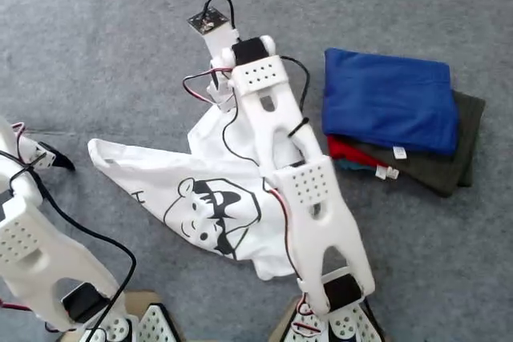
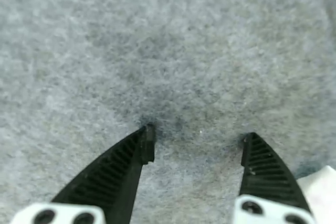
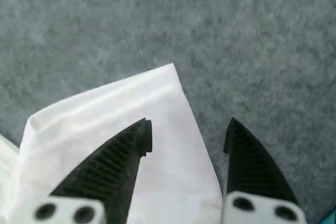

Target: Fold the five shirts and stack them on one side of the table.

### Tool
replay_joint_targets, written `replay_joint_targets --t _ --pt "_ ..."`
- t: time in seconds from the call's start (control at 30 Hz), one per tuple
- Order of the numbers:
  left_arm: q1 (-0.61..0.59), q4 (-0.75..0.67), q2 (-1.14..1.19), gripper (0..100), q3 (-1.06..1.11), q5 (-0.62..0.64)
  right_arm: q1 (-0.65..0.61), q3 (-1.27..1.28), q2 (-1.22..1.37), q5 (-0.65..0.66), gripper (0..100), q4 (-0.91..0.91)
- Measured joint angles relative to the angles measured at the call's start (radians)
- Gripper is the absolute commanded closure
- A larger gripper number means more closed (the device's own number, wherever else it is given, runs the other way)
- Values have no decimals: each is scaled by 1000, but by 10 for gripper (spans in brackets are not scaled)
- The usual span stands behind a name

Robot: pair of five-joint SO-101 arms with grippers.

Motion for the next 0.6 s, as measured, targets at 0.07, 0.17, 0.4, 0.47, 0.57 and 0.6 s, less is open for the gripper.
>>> replay_joint_targets --t 0.07,0.17,0.4,0.47,0.57,0.6 --pt "-5 2 -5 781 21 -23 -6 -118 66 2 772 18" --pt "-8 12 -6 784 40 -52 -8 -238 127 2 772 23" --pt "-11 21 -8 783 48 -58 -8 -275 144 2 772 41" --pt "-11 21 -8 783 48 -58 -8 -275 144 2 772 63" --pt "-20 21 -8 783 48 -58 -8 -275 144 2 772 97" --pt "-20 21 -8 783 48 -58 -9 -275 144 12 772 104"
